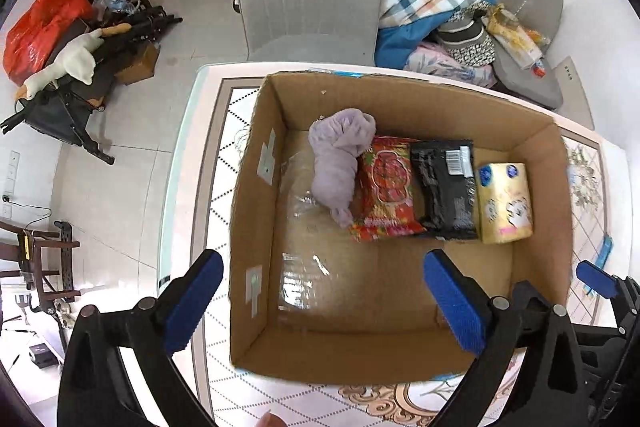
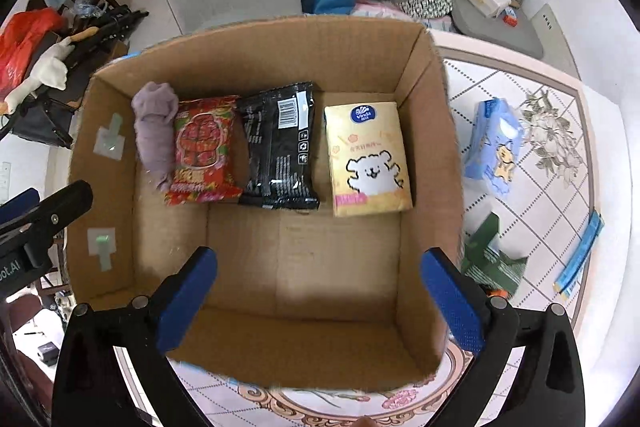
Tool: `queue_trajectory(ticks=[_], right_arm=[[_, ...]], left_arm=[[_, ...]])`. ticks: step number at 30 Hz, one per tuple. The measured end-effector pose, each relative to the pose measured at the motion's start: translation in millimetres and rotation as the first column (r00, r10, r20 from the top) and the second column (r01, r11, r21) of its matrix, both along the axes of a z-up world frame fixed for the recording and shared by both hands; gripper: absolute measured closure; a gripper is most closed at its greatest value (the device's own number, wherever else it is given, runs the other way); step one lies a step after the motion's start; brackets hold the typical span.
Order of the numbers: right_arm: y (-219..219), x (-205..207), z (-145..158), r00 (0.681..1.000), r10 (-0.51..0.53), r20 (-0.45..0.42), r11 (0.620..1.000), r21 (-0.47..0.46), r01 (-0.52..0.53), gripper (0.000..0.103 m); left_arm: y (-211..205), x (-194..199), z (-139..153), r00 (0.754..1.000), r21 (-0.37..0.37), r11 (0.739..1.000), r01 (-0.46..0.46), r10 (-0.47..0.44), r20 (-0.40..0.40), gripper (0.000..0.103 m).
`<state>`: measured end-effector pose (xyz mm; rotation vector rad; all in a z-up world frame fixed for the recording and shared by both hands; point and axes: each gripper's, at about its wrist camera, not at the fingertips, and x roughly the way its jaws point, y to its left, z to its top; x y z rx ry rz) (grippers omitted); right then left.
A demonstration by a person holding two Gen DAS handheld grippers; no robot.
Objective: Organize soft objects
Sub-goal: 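Move both tools out of the box toward the green and orange bags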
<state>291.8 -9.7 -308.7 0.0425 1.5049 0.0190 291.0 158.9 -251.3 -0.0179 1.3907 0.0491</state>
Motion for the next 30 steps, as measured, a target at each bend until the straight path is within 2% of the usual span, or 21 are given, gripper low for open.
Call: queue_trajectory(ticks=[6, 12, 15, 19, 22, 24, 30], right_arm=[[-2.9, -30.9, 37.9, 0.998, 0.003, 0.057, 1.0, 0.024, -0.005, 0.0], [-15.2, -61.3, 68.3, 0.996, -0.022, 0.091, 0.995, 0.101, 0.012, 0.0], [-36.2, -76.9, 80.0, 0.995, -0.067, 0.077, 0.981, 0.187, 0.051, 0.0], [-83.7, -95.1, 92.6, 0.987, -0.144, 0.075, 0.968, 0.218, 0.124, 0.0], [-135.9, -109.3, 94.9, 0.976, -0.209, 0.064, 0.962, 0.191, 0.193, 0.0], [-170.4, -116.7, 91.7, 0.971, -0.236, 0.048, 0.961, 0.161, 0.225, 0.0], [-274.5, -134.9, 51.0, 0.953, -0.3, -0.046, 0.951, 0.061, 0.302, 0.0]], left_arm=[[-13.9, -34.6, 31.9, 0.999, 0.006, 1.0, 0.02, -0.02, 0.05, 0.001], [-37.5, -56.9, 61.5, 0.995, -0.019, 0.998, 0.062, -0.06, 0.08, 0.001], [-67.9, -62.2, 78.1, 0.988, -0.044, 0.991, 0.129, -0.124, 0.096, 0.001], [-119.5, -66.2, 91.1, 0.974, -0.057, 0.977, 0.204, -0.197, 0.115, 0.0], [-162.0, -67.7, 81.4, 0.973, -0.106, 0.969, 0.223, -0.216, 0.077, 0.001], [-191.7, -71.2, 63.8, 0.974, -0.133, 0.965, 0.227, -0.224, 0.042, 0.001], [-268.0, -82.9, -16.5, 0.954, -0.115, 0.96, 0.254, -0.268, -0.133, 0.001]])
